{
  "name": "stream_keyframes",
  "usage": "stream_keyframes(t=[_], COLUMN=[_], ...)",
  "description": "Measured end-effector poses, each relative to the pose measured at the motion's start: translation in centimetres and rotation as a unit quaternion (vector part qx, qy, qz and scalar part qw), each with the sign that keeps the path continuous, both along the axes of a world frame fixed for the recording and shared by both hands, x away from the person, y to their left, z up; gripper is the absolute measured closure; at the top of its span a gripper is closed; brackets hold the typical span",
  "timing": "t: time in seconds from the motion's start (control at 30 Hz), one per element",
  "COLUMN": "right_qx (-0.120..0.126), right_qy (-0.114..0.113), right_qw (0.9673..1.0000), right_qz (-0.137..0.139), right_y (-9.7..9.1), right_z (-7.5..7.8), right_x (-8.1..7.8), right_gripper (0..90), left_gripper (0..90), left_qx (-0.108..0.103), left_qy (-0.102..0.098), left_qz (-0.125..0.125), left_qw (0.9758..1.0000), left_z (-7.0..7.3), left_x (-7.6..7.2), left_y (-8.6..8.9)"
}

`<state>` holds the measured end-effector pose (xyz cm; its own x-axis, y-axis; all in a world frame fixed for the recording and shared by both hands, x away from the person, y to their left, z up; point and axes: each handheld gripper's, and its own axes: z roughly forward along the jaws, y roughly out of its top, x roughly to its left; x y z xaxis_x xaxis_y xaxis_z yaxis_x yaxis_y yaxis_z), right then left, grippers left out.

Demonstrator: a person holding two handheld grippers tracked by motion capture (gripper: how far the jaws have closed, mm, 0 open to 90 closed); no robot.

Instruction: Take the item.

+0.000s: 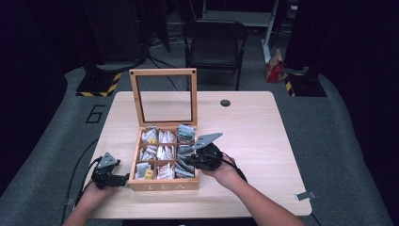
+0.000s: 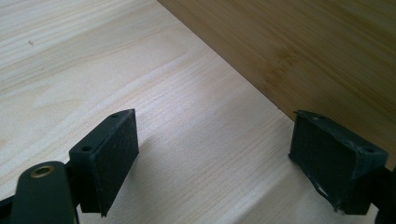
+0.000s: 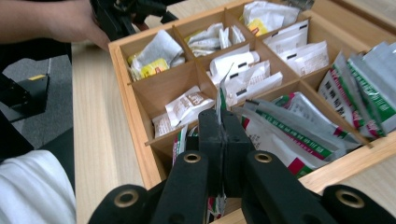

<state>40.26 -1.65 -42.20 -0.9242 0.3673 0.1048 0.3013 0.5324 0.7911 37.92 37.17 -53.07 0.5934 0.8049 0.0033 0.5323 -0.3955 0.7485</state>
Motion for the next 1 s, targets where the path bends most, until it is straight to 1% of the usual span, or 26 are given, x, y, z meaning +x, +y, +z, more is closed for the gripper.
stream_keyframes(t=[0.1,0.13,0.17,0.2,0.4,0.5,0.63,0.8,0.87,0.9,1.0], right_qx=[0.010,0.010,0.013,0.016,0.020,0.023,0.024,0.024,0.024,0.024,0.025], right_qy=[0.003,0.000,0.003,0.000,-0.004,0.000,-0.004,-0.002,-0.007,-0.005,-0.007], right_qw=[0.9999,0.9999,0.9999,0.9999,0.9998,0.9997,0.9997,0.9997,0.9996,0.9996,0.9994], right_qz=[-0.001,0.001,-0.003,-0.002,-0.003,-0.007,-0.006,-0.010,-0.010,-0.016,-0.022], right_y=[-0.2,-0.3,-0.4,-0.4,-0.8,-1.0,-1.2,-1.5,-1.8,-2.1,-2.6], right_z=[0.7,0.8,1.1,1.2,2.0,2.2,2.3,2.4,2.5,2.5,2.6], right_x=[0.1,0.2,0.1,0.2,0.3,0.3,0.4,0.4,0.5,0.5,0.6], right_gripper=[89.6,89.6,89.6,89.6,89.6,89.6,89.6,89.6,89.6,89.5,89.6], left_gripper=[15.0,15.0,15.0,15.0,15.0,15.0,15.0,15.0,15.0,15.0,15.0], left_qx=[0.000,0.000,0.000,0.000,0.000,0.000,0.000,0.000,0.000,0.000,0.000], left_qy=[0.000,0.000,0.000,0.000,0.000,0.000,0.000,0.000,0.000,0.000,0.000], left_qz=[0.000,0.000,0.000,0.000,0.000,0.000,0.000,0.000,0.000,0.000,0.000], left_qw=[1.0000,1.0000,1.0000,1.0000,1.0000,1.0000,1.0000,1.0000,1.0000,1.0000,1.0000], left_z=[0.0,0.0,0.0,0.0,0.0,0.0,0.0,0.0,0.0,0.0,0.0], left_x=[0.0,0.0,0.0,0.0,0.0,0.0,0.0,0.0,0.0,0.0,0.0], left_y=[0.0,0.0,0.0,0.0,0.0,0.0,0.0,0.0,0.0,0.0,0.0])
